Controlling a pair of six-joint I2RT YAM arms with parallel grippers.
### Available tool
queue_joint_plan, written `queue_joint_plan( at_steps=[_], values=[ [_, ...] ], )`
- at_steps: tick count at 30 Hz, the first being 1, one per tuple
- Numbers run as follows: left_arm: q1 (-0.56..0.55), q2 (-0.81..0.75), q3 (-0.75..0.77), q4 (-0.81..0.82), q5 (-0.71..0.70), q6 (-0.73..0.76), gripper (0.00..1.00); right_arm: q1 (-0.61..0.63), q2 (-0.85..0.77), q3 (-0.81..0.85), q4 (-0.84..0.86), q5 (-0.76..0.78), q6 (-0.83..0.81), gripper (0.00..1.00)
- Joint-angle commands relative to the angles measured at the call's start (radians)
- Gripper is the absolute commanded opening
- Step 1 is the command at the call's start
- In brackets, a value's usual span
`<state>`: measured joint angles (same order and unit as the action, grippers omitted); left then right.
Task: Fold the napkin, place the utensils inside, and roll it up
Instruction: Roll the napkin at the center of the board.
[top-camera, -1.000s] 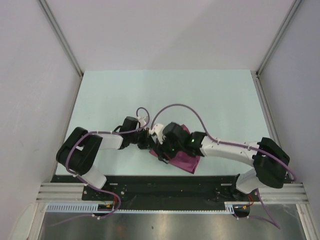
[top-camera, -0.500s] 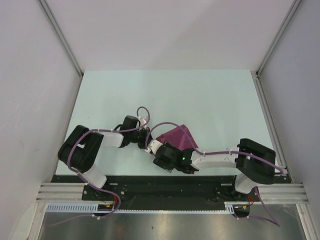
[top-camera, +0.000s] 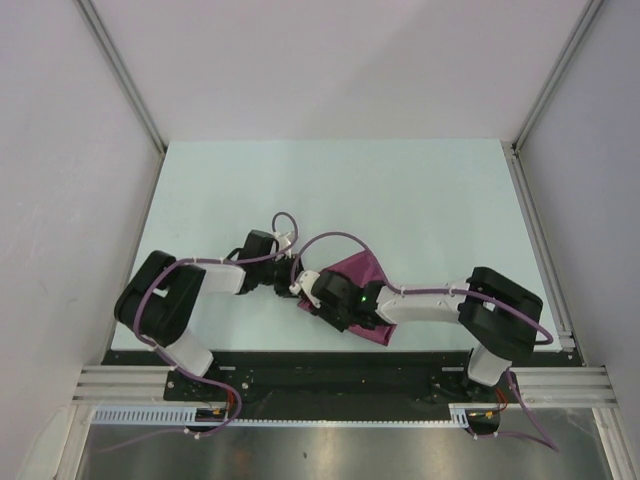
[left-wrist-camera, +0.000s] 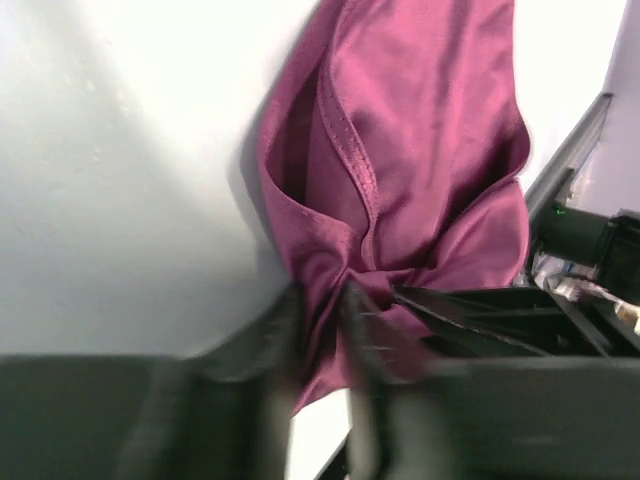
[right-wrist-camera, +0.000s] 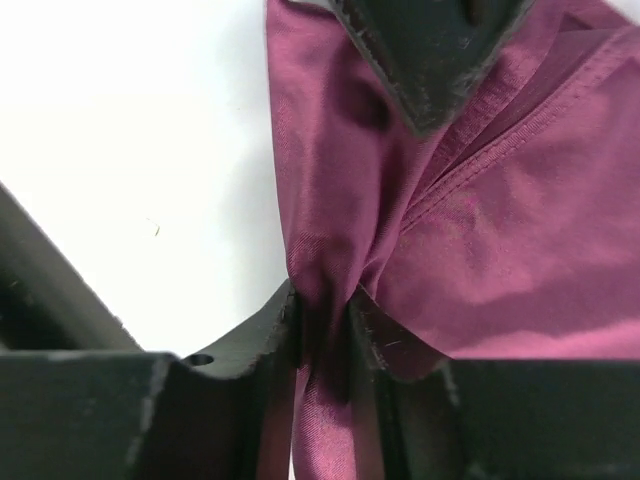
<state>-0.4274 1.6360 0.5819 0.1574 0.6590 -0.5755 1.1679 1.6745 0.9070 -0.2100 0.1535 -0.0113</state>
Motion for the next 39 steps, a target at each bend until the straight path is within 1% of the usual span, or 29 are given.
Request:
queue_joint_plan(
  at_steps=[1,2,3,4,5,8,9,10,12,13,15,16,18,22,26,31,37,39],
  values=[
    [0.041,-0.056,0.013,-0.045,-0.038,0.029,0.41,-0.066,0.04,0.01,-0.087,-0.372,-0.004,0.23],
    [0.059,-0.068,0.012,-0.05,-0.051,0.031,0.51,-0.079,0.044,0.013,-0.098,-0.418,-0.003,0.22],
    [0.068,-0.079,0.012,-0.059,-0.062,0.032,0.55,-0.108,0.057,0.023,-0.104,-0.461,-0.001,0.2],
    [0.076,-0.108,0.009,-0.074,-0.077,0.039,0.58,-0.12,0.06,0.023,-0.106,-0.536,0.004,0.18],
    [0.09,-0.122,0.007,-0.084,-0.091,0.045,0.63,-0.134,0.067,0.027,-0.108,-0.575,0.005,0.17],
    [0.11,-0.182,-0.02,-0.098,-0.151,0.051,0.66,-0.191,0.085,0.041,-0.103,-0.724,0.007,0.16],
    [0.113,-0.197,-0.033,-0.093,-0.166,0.052,0.66,-0.218,0.09,0.044,-0.101,-0.761,0.007,0.15],
    [0.116,-0.232,-0.06,-0.073,-0.173,0.049,0.66,-0.232,0.103,0.052,-0.101,-0.829,0.007,0.15],
    [0.116,-0.274,-0.094,-0.036,-0.174,0.046,0.66,-0.258,0.119,0.061,-0.101,-0.896,0.025,0.14],
    [0.116,-0.297,-0.129,0.009,-0.167,0.04,0.66,-0.281,0.134,0.066,-0.1,-0.952,0.028,0.13],
    [0.115,-0.353,-0.161,0.056,-0.139,0.042,0.66,-0.303,0.151,0.069,-0.088,-0.995,0.037,0.13],
    [0.113,-0.369,-0.186,0.094,-0.103,0.045,0.66,-0.33,0.162,0.069,-0.083,-1.031,0.043,0.13],
    [0.099,-0.399,-0.208,0.116,-0.075,0.052,0.64,-0.356,0.194,0.069,-0.06,-1.072,0.057,0.13],
    [0.033,-0.421,-0.234,0.131,-0.071,0.062,0.61,-0.418,0.255,0.078,-0.035,-1.158,0.068,0.13],
    [-0.02,-0.415,-0.249,0.117,-0.084,0.062,0.58,-0.471,0.32,0.099,-0.035,-1.209,0.068,0.13],
    [-0.036,-0.413,-0.264,0.117,-0.084,0.057,0.53,-0.493,0.387,0.138,-0.061,-1.23,0.053,0.13],
    [-0.045,-0.41,-0.264,0.096,-0.087,0.052,0.46,-0.507,0.422,0.15,-0.058,-1.23,0.054,0.13],
    [-0.048,-0.4,-0.266,0.093,-0.087,0.049,0.46,-0.508,0.424,0.151,-0.058,-1.23,0.057,0.12]
  ],
)
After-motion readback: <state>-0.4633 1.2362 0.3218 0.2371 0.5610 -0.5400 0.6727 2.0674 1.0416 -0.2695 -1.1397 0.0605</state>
